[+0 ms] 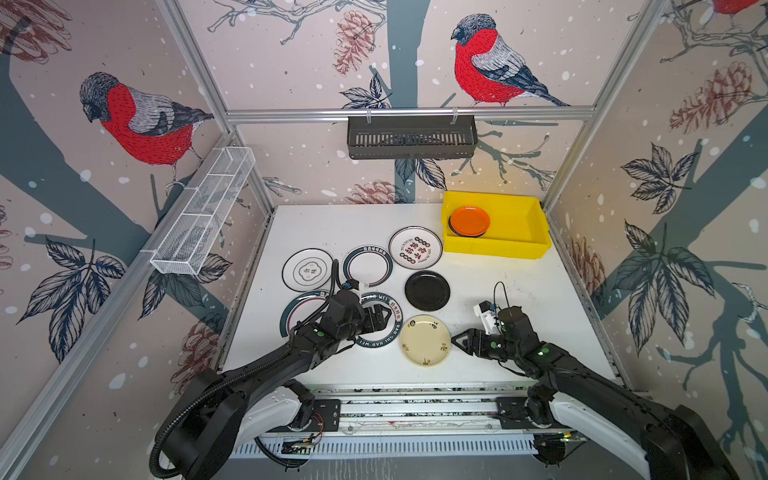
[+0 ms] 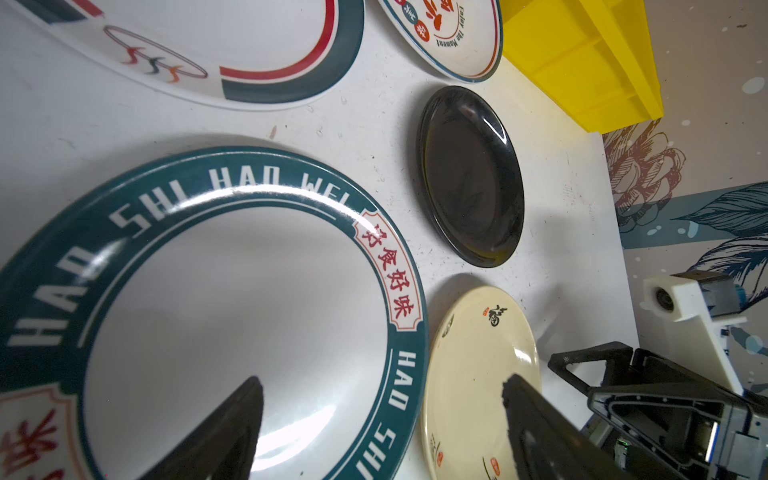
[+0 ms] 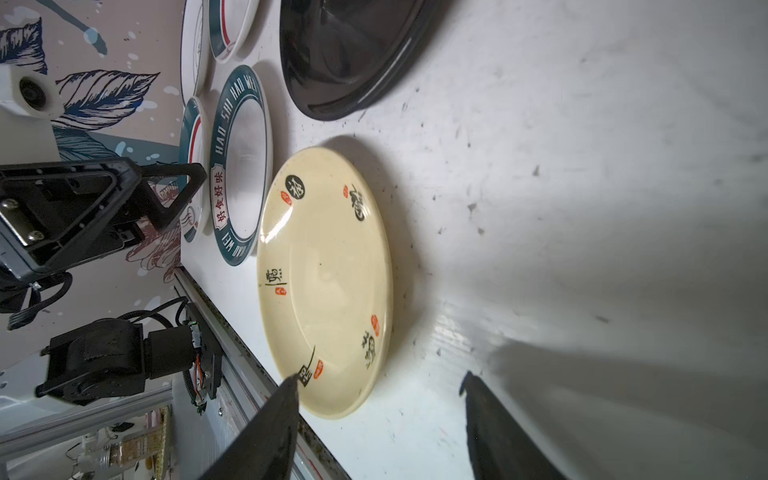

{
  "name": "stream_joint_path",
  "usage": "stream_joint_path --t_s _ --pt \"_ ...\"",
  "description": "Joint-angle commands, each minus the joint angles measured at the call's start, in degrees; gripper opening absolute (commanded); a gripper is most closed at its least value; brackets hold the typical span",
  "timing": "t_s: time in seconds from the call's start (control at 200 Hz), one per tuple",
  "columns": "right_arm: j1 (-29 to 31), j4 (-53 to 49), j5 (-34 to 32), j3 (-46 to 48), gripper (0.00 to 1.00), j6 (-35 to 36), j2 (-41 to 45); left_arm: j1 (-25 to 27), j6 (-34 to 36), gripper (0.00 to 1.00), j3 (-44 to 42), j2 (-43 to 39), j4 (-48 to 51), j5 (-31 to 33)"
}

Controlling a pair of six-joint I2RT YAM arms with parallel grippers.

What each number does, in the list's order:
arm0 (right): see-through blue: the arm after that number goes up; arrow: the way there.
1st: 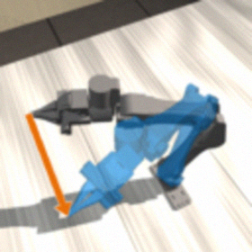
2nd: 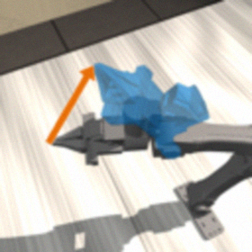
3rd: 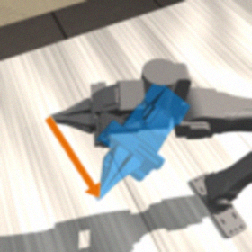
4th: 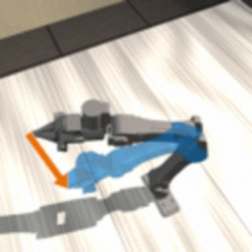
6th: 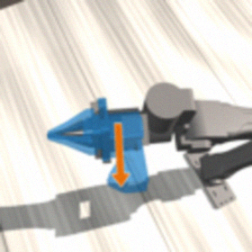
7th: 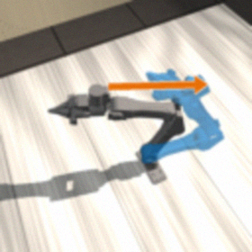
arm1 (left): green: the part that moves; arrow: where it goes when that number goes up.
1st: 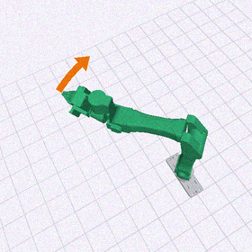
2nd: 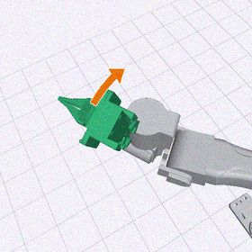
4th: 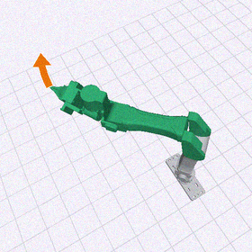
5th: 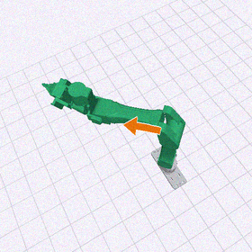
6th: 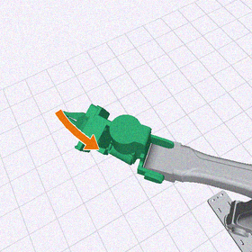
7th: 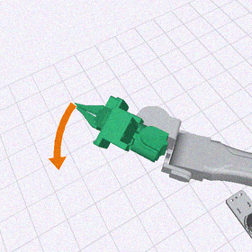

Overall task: Place the plates into the plastic bin on the countertop
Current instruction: 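Move the right gripper down to the cream plate rim nearest the robot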

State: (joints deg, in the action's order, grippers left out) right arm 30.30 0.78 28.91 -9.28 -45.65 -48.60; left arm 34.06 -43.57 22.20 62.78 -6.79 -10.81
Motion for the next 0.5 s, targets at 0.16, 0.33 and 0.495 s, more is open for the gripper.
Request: stream_joint_path --t_s 0.16,0.33,0.495 --pt "2.6 6.6 -3.1 2.3 0.53 -6.2 -0.2 0.1 -1.4 0.89 0.0 1.0 -4.0 -1.5" --pt "3.7 7.0 -3.5 2.0 0.47 -6.8 -2.4 0.2 -1.3 0.89 0.4 1.8 -4.8 -1.8" --pt "6.1 8.2 -4.6 1.2 0.42 -7.1 -4.9 0.2 -1.4 0.89 0.3 2.7 -5.9 -2.3"
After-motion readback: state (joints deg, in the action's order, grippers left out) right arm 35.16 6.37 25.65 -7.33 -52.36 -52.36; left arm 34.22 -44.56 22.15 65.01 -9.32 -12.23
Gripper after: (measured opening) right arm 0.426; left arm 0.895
